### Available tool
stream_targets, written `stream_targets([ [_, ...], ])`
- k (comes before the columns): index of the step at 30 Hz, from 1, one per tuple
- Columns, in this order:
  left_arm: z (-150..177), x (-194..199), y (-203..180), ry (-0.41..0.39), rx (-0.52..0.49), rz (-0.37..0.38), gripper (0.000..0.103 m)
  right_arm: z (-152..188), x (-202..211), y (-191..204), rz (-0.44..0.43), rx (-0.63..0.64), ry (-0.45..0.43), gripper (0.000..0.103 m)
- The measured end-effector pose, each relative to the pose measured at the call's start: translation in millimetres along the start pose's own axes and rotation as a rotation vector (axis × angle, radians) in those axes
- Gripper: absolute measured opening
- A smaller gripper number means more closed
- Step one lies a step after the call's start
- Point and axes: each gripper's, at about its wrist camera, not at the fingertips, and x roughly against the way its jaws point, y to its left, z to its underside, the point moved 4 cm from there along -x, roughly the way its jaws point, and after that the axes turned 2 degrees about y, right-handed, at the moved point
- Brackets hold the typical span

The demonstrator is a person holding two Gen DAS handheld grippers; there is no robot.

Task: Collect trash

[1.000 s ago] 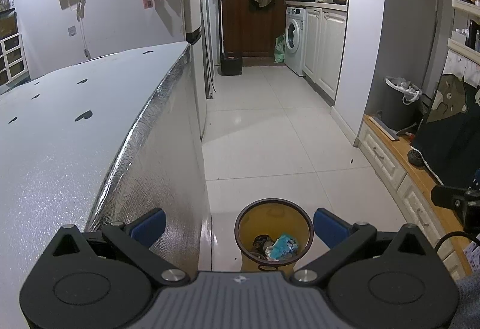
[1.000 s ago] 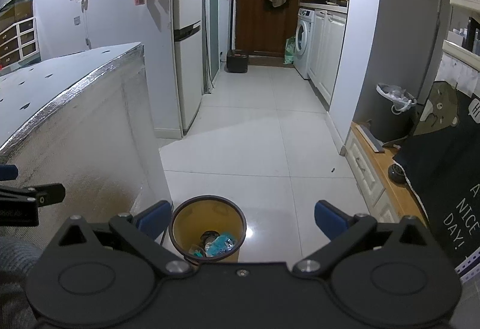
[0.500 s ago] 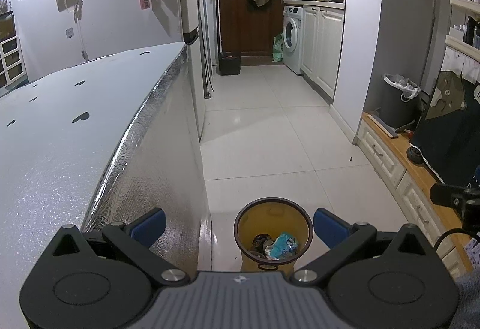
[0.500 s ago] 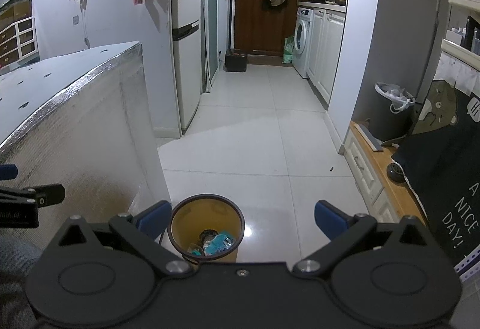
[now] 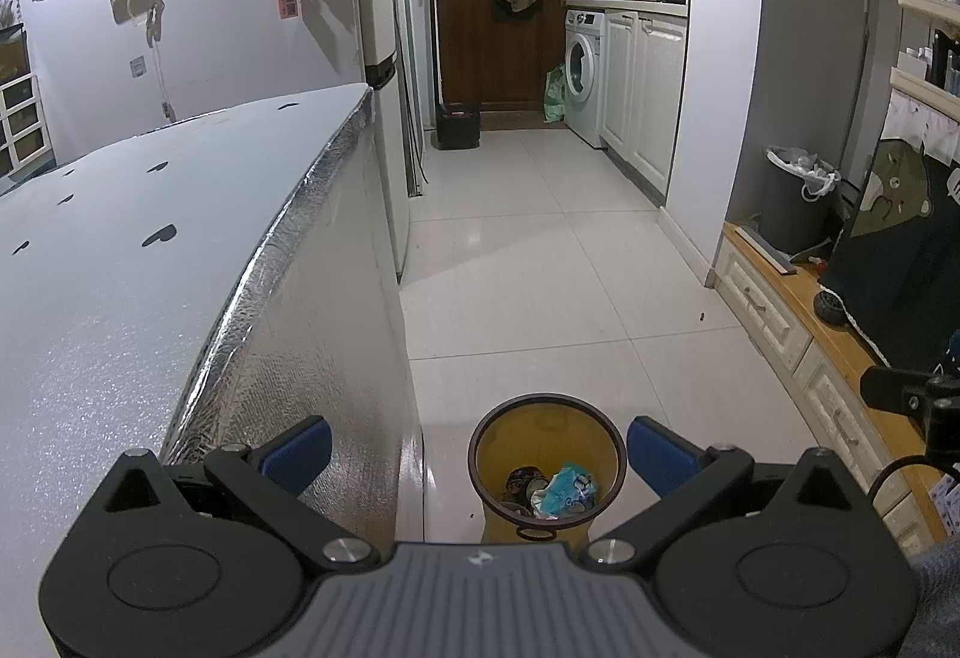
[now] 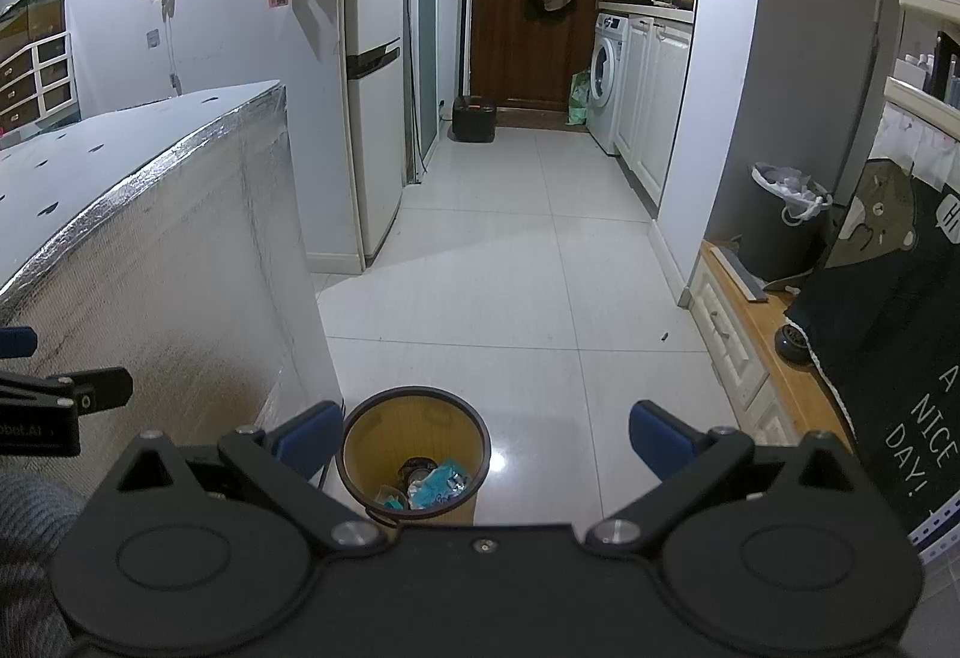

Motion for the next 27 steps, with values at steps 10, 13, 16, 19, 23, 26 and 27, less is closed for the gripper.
stream_targets([
  [10,-0.2,-0.1,-0.1,0.000,0.000,0.000,0.103,0.4,-0.4,1.0,0.001,0.002,0.002,0.103],
  [13,-0.4,-0.1,-0.2,0.000,0.001,0.001,0.103,0.2,-0.3,0.6,0.000,0.001,0.001,0.103],
  [16,0.8,0.4,-2.0,0.000,-0.002,-0.001,0.103,0.3,-0.5,0.9,0.001,0.000,0.003,0.103],
  [19,1.4,0.6,-2.9,0.000,-0.002,-0.001,0.103,1.5,-0.8,1.2,0.000,0.001,0.003,0.103],
  [23,1.2,0.0,-3.2,0.000,-0.003,0.000,0.103,1.6,-0.8,1.5,0.000,0.001,0.004,0.103],
  [26,1.4,-0.4,-3.7,0.000,-0.003,0.000,0.103,1.6,-0.9,1.4,0.000,0.001,0.004,0.103],
  [27,1.6,-0.3,-3.9,0.000,-0.003,0.000,0.103,1.5,-0.8,1.2,0.000,0.001,0.003,0.103],
])
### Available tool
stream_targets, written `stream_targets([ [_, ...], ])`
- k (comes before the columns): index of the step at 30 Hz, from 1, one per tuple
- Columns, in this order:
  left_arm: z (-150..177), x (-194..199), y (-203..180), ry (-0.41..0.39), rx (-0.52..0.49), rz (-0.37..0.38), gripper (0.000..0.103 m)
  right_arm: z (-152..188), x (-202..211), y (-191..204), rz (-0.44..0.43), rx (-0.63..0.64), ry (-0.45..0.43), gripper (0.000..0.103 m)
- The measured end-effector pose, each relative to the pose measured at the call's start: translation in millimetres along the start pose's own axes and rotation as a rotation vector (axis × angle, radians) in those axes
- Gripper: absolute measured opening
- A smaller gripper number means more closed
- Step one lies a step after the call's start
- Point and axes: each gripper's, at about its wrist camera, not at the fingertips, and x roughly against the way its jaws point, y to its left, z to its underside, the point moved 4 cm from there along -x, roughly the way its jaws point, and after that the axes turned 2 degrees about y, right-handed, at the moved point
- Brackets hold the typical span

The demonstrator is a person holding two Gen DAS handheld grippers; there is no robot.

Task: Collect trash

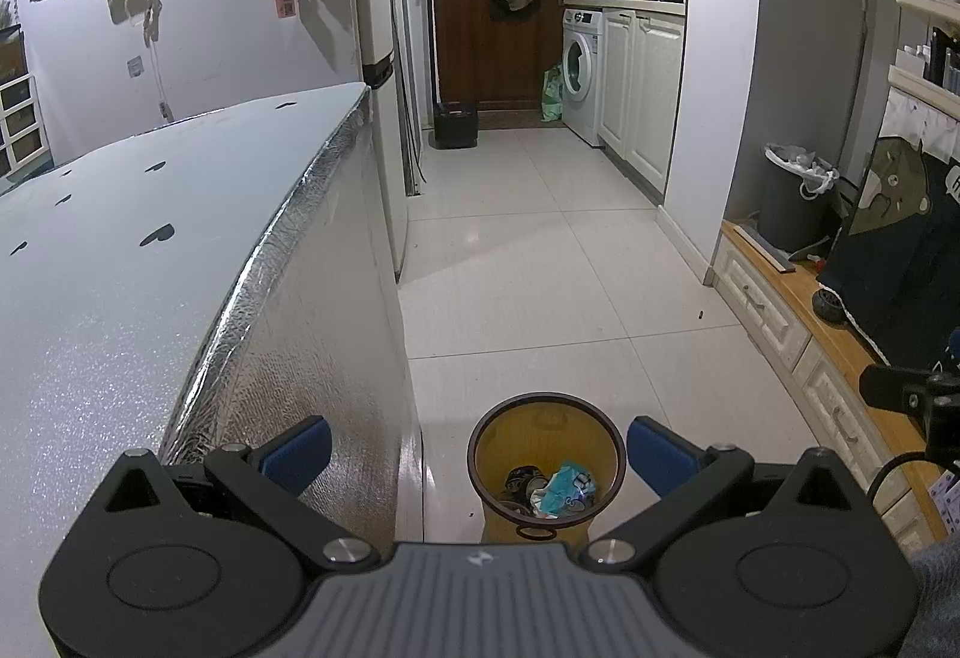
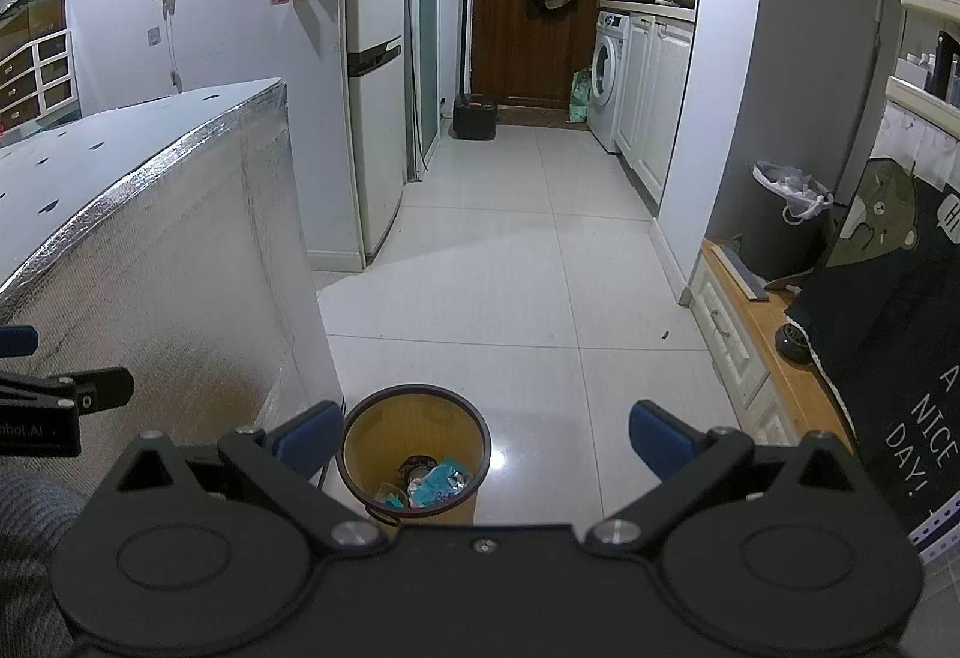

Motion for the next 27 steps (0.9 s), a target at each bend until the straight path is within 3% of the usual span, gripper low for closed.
stream_targets([
  [27,1.1,-1.9,2.4,0.006,-0.012,0.006,0.103,-0.7,-0.1,0.3,-0.001,0.000,0.001,0.103],
])
